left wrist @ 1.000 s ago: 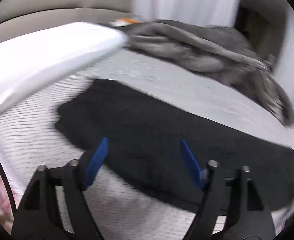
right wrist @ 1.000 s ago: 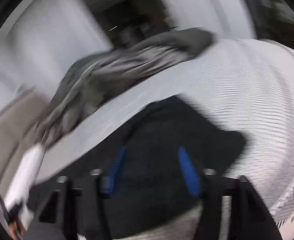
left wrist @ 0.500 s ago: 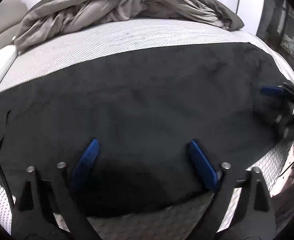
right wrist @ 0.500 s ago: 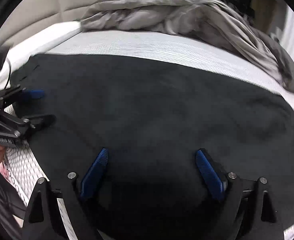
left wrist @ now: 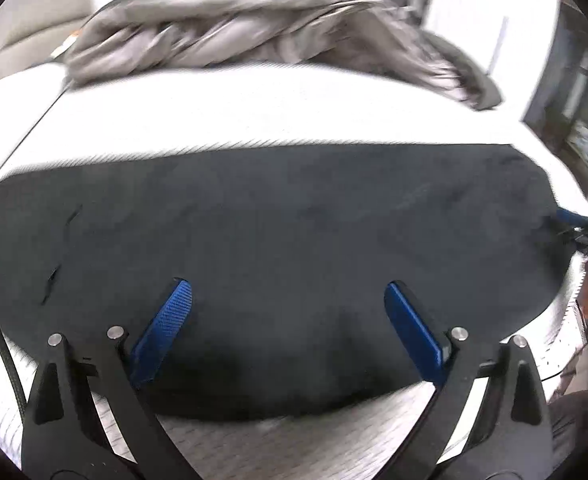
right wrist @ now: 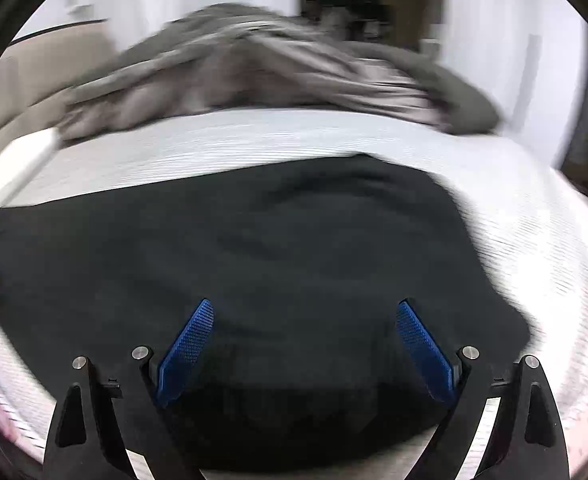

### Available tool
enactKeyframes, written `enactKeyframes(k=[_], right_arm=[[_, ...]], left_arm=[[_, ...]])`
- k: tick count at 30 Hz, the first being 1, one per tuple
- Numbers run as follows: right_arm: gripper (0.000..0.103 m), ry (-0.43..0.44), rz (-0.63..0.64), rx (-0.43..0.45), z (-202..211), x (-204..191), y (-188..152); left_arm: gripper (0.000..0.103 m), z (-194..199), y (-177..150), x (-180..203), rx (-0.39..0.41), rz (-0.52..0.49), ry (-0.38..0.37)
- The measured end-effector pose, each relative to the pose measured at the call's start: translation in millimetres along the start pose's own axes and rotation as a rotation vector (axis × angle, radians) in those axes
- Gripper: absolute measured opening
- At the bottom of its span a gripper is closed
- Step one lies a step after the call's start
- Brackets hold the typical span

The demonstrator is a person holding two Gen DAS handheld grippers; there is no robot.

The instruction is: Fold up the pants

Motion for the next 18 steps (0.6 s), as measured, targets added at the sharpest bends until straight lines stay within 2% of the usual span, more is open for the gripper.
enactKeyframes(k=[4, 6, 8, 9, 11, 12, 13, 15, 16, 17, 18], right_arm=[[0.094, 0.192, 0.094, -0.098, -39, -92, 6], [0.094, 0.178, 0.174, -0.129, -51, -117, 3], [0.094, 0.14, 0.237, -0.132, -59, -120, 3], [0.094, 0.131, 0.239, -0.129, -60, -113, 4], [0.094, 0.025, 0.205, -0.13, -59, -71, 4], [0.094, -0.034, 0.188, -0.13, -56, -50, -1], [0.095, -0.167, 0.174, -0.128, -54, -13, -4], [0.095, -0.277, 0.157, -0.104, -42, 26, -14], [0.095, -0.369, 0.138, -0.102, -36, 50, -19], [0.095, -0.38, 0.111, -0.095, -32, 61, -21], [0.095, -0.35, 0.076, -0.087, -28, 66, -21]], left_arm=[[0.096, -34, 7, 55, -0.052, -0.102, -0.035], [0.096, -50, 0, 60, -0.123, -0.109, -0.012], [0.096, -61, -11, 49, -0.183, -0.094, 0.034], [0.096, -61, -14, 43, -0.186, -0.087, 0.04], [0.096, -51, -17, 26, -0.176, -0.076, 0.025], [0.096, -46, -18, 14, -0.167, -0.086, 0.059], [0.096, -45, -20, 3, -0.162, -0.084, 0.088], [0.096, -37, -25, -26, -0.151, -0.043, 0.103], [0.096, -31, -27, -41, -0.139, -0.008, 0.108], [0.095, -27, -26, -48, -0.13, 0.009, 0.119], [0.095, -20, -25, -54, -0.109, 0.031, 0.141]])
Point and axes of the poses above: each gripper's, at about its wrist camera, not at the fingertips, and z roughly against the way its jaws point, x to its right, y to its top, the point moved 6 cm from there along -z, roughly the way its jaws point, and after that the axes turned 7 degrees about x, right-handed, at the moved point
